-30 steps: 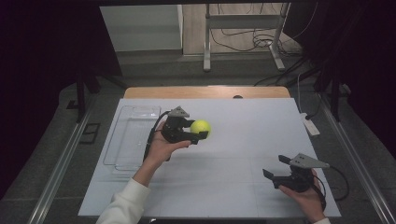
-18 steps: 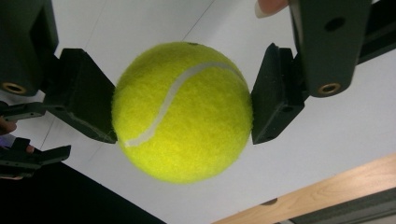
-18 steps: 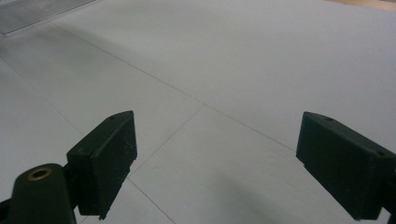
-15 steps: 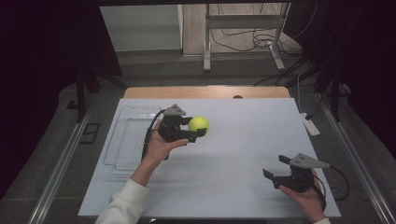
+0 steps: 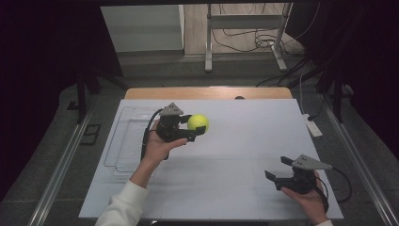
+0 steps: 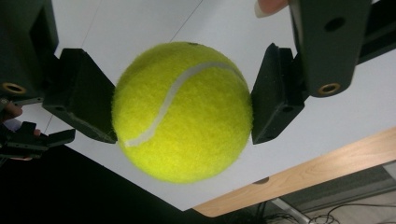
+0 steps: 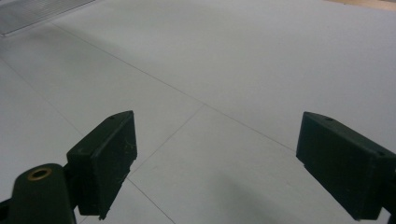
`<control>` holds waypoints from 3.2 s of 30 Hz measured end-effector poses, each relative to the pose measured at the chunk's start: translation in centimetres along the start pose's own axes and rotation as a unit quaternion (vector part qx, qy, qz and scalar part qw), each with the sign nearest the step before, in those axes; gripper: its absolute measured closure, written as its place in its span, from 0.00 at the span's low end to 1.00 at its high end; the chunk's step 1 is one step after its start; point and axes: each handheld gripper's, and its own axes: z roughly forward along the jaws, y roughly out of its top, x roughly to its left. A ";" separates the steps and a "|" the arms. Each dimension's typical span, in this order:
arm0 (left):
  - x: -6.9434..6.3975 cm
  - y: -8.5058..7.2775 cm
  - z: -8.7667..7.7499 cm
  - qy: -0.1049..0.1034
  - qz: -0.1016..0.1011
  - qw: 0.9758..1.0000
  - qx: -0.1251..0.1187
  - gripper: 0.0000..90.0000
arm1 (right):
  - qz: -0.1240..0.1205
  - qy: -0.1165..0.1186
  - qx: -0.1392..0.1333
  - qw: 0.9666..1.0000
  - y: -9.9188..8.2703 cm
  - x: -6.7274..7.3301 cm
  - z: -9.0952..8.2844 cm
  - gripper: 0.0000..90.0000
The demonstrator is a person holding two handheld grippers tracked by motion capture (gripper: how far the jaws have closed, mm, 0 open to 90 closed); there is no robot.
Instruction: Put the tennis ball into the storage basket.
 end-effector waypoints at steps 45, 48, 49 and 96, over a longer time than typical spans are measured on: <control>1.6 0.2 -2.7 0.027 -0.010 0.998 -0.058 0.31 | 0.004 0.000 -0.002 1.000 0.0 0.0 -0.1 0.14; 1.8 0.1 -2.9 0.032 -0.012 0.998 -0.059 0.31 | 0.005 0.001 -0.001 1.000 0.0 0.0 -0.1 0.14; 1.9 0.1 -2.9 0.033 -0.013 0.998 -0.060 0.31 | 0.004 0.000 -0.001 1.000 -0.1 0.0 -0.1 0.14; 4.4 -0.5 -4.6 0.075 -0.037 0.993 -0.080 0.31 | 0.003 0.000 0.000 1.000 -0.1 0.0 -0.1 0.14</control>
